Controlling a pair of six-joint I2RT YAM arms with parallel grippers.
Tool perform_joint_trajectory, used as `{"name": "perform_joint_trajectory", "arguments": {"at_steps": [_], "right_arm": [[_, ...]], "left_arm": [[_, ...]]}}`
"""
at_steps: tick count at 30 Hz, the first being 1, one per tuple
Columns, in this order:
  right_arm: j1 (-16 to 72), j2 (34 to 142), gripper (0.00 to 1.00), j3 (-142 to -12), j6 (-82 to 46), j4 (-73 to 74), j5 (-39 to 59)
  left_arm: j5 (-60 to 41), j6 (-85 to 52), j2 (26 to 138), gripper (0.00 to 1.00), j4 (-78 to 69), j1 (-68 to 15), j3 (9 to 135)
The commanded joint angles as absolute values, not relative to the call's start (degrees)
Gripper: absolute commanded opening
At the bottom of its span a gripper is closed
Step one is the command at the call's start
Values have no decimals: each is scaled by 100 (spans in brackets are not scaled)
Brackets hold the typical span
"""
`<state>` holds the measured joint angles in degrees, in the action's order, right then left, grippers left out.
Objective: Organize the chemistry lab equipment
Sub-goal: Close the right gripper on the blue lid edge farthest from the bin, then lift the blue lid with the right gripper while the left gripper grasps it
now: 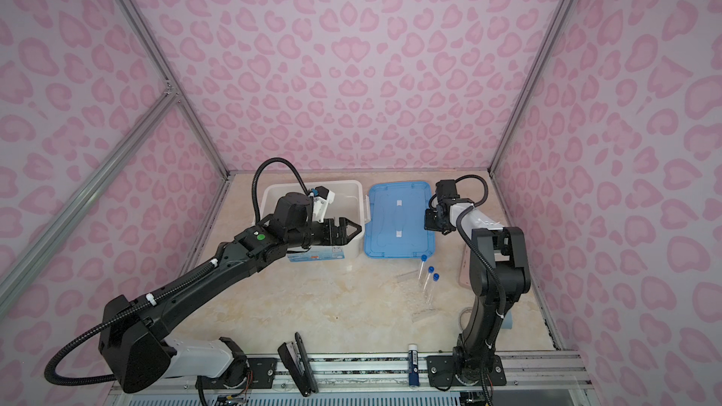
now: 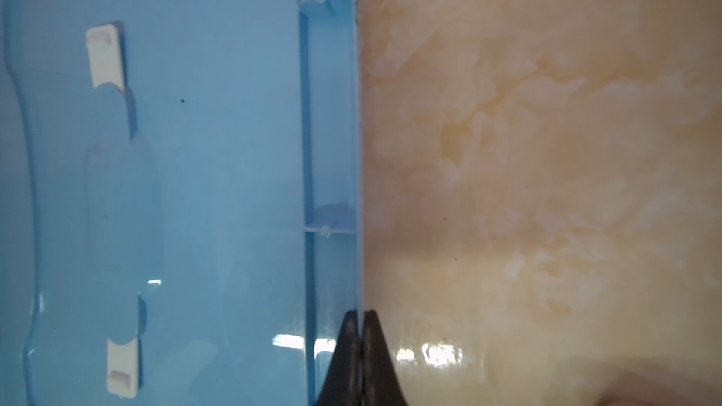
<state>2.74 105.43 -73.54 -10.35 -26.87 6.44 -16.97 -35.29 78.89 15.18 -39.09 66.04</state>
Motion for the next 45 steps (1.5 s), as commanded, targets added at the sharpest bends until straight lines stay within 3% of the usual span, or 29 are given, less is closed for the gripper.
{"name": "perform_joint_trajectory", "arguments": {"at_steps": [1, 23, 32, 41, 45], "right_arm": [[241, 10198, 0, -7410, -1116, -2826, 358], [114, 7448, 0, -7401, -1146, -3270, 39], [122, 6148, 0, -7424, -1414, -3339, 915], [119, 5663, 0, -6868, -2066, -2749, 1966], [127, 5677, 0, -6627, -2144, -2519, 2069]], "left_arm": [[-1788, -3406, 7971, 100, 1476, -3911, 6789], [-2258, -2956, 8004, 99, -50, -3821, 6876], [-2570, -3344, 8404, 100, -1048, -3515, 6850], [-3252, -3444, 8947, 100, -1375, -3507, 7399], [-3390, -3566, 9076, 90, -1424, -3507, 7501]]}}
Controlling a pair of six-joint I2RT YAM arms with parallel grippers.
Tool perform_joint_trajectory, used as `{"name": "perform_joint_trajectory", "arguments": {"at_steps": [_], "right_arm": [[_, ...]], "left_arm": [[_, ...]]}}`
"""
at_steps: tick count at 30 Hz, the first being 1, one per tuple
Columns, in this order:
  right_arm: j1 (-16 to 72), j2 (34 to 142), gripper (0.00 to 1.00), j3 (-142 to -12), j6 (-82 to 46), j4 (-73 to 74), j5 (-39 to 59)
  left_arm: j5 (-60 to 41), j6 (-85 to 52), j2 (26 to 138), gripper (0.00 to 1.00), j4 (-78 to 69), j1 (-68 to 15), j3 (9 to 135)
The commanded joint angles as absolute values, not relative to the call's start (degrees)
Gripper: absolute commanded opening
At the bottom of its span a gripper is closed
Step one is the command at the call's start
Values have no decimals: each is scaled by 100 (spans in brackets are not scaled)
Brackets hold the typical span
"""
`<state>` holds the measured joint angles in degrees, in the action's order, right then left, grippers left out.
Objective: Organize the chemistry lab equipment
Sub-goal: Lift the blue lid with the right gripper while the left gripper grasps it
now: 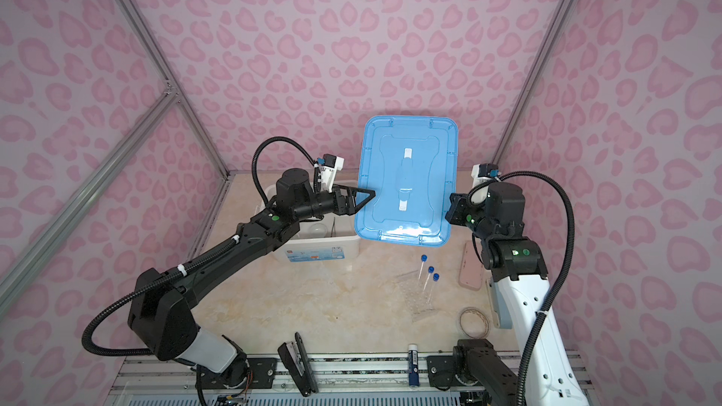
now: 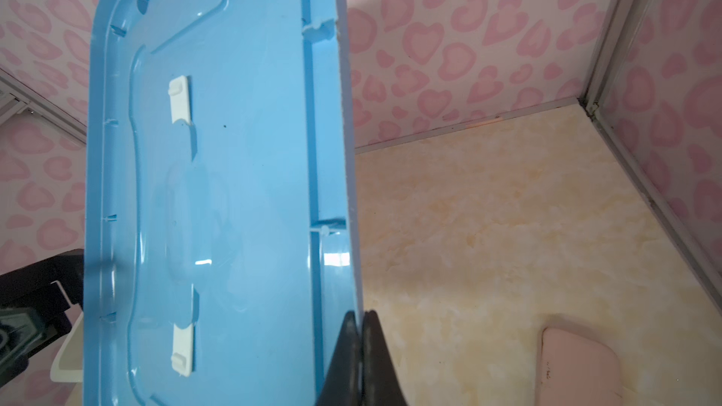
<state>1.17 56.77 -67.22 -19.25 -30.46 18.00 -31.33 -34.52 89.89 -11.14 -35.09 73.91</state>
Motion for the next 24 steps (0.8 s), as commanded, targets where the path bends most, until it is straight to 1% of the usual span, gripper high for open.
{"name": "perform_joint_trajectory", "arguments": {"at_steps": [1, 3, 6, 8, 10, 12, 13, 15, 17, 19, 21, 23, 24], "right_arm": [[124, 5680, 0, -6577, -2120, -2472, 2085], [139, 5656, 0, -6445, -2127, -2342, 2092], [136, 5660, 0, -6312, -2125, -2194, 2136], [158, 5686, 0, -6249, -2120, -2158, 2095], [199, 5713, 0, -6228, -2105, -2143, 2066], [256, 5741, 0, -6211, -2069, -2141, 1990], [296, 5761, 0, -6207, -2034, -2136, 1936], [366, 5791, 0, -6209, -1981, -2170, 1844], [402, 5826, 0, -6199, -1969, -2178, 1811], [470, 5865, 0, -6175, -1961, -2153, 1764], [552, 5911, 0, -6179, -1915, -2152, 1671], [635, 5971, 0, -6192, -1873, -2169, 1581], [668, 5989, 1, -6201, -1865, -2167, 1548]], "left_arm": [[-3396, -3590, 9095, 87, -1402, -3507, 7521], [-3388, -3612, 9144, 76, -1317, -3507, 7545], [-3478, -3659, 9219, 64, -1318, -3507, 7577], [-3487, -3686, 9276, 59, -1288, -3507, 7614], [-3489, -3691, 9342, 51, -1186, -3507, 7670], [-3507, -3698, 9381, 47, -1178, -3507, 7672], [-3518, -3724, 9386, 42, -1186, -3507, 7673], [-3507, -3727, 9396, 38, -1170, -3507, 7669], [-3465, -3718, 9405, 37, -1125, -3507, 7673], [-3491, -3716, 9427, 32, -1125, -3507, 7673], [-3531, -3752, 9431, 30, -1137, -3507, 7673], [-3540, -3745, 9431, 25, -1125, -3507, 7673], [-3519, -3723, 9424, 24, -1125, -3507, 7672]]}}
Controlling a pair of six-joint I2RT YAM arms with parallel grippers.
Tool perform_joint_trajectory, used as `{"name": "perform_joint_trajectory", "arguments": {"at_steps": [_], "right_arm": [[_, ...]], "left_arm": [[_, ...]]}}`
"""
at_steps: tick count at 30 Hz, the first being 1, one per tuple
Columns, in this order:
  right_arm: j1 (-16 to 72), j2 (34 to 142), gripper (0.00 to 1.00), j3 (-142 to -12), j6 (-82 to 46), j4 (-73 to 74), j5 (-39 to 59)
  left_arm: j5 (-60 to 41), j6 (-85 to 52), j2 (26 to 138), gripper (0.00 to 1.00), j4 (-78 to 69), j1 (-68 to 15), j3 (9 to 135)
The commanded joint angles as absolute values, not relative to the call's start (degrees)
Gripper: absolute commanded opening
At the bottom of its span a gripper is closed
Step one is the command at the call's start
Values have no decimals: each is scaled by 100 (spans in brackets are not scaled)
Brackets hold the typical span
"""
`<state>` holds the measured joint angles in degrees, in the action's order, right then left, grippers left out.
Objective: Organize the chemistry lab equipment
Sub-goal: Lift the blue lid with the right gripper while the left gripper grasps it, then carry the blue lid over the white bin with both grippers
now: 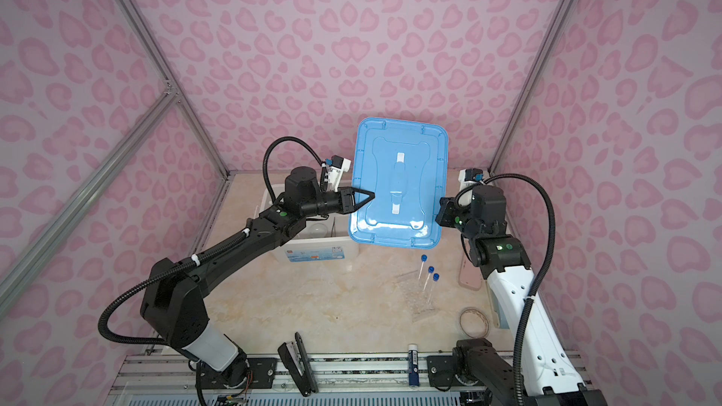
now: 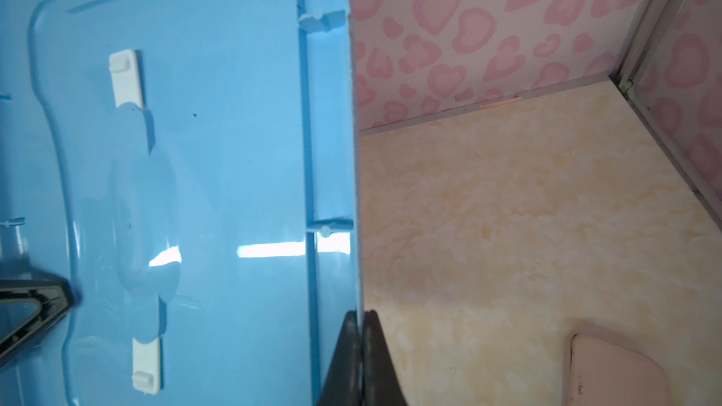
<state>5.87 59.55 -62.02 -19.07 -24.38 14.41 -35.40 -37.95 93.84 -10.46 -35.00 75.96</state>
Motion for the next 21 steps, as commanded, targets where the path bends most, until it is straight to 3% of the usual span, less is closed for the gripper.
{"name": "perform_joint_trajectory", "arguments": {"at_steps": [1, 5, 8, 16, 21], "right_arm": [[704, 6018, 1, -6197, -1869, -2153, 1531], [771, 6104, 3, -6186, -1890, -2068, 1521], [812, 6126, 10, -6146, -1907, -1991, 1541], [953, 6144, 54, -6159, -2034, -1880, 1588], [966, 6062, 69, -6175, -2325, -1703, 1681]], "left_arm": [[-3503, -3697, 9407, 23, -957, -3502, 7672], [-3507, -3644, 9411, 13, -855, -3498, 7673], [-3508, -3541, 9397, 6, -639, -3479, 7888], [-3438, -3114, 8919, 3, -63, -3285, 7923], [-2472, -2114, 8225, 3, 1397, -3152, 8222]]}}
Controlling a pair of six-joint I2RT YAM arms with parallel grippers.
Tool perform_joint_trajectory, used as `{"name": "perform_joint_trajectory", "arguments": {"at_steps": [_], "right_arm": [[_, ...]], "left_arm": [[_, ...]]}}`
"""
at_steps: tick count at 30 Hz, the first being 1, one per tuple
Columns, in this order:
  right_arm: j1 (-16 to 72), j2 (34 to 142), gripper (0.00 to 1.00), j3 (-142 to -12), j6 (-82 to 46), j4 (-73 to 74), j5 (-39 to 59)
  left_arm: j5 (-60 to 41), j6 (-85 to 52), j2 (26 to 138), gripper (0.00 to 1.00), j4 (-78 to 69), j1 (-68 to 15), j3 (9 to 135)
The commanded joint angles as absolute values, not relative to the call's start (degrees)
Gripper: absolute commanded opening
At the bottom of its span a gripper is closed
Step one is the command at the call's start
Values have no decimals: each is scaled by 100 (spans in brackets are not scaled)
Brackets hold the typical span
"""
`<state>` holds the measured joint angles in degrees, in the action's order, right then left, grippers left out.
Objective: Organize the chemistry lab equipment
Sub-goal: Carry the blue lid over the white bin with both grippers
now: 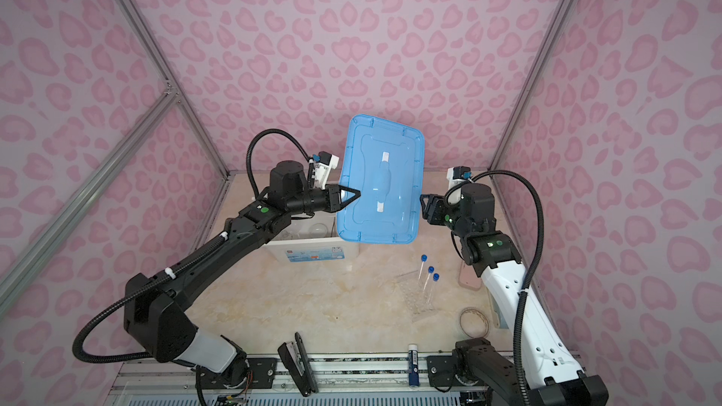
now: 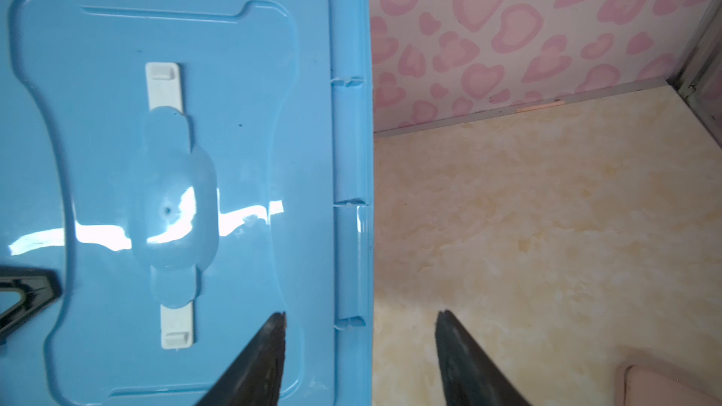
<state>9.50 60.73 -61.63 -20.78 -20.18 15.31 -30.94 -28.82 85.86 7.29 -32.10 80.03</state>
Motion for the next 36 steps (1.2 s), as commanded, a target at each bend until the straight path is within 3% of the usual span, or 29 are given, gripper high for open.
{"name": "perform_joint_trajectory", "arguments": {"at_steps": [1, 9, 13, 22, 29, 36], "right_arm": [[976, 6085, 69, -6215, -2395, -1705, 1756], [1075, 6434, 76, -6403, -2846, -971, 2285], [1291, 6954, 77, -6835, -2815, -824, 2574], [1639, 7812, 79, -7477, -3421, -501, 2646], [1729, 8383, 92, -8397, -3832, -1068, 2637], [2043, 8894, 92, -8929, -3927, -1089, 2947]], "left_arm": [[-2149, -1924, 8074, 3, 1776, -3123, 8332], [841, -283, 7341, 3, 3852, -2997, 8999], [1835, 496, 7401, 3, 4435, -3006, 9238], [2839, 1627, 7581, 3, 4466, -3291, 9234], [3477, 2077, 7846, 3, 4292, -3836, 8918], [4072, 2393, 8157, 3, 4098, -4415, 8624]]}}
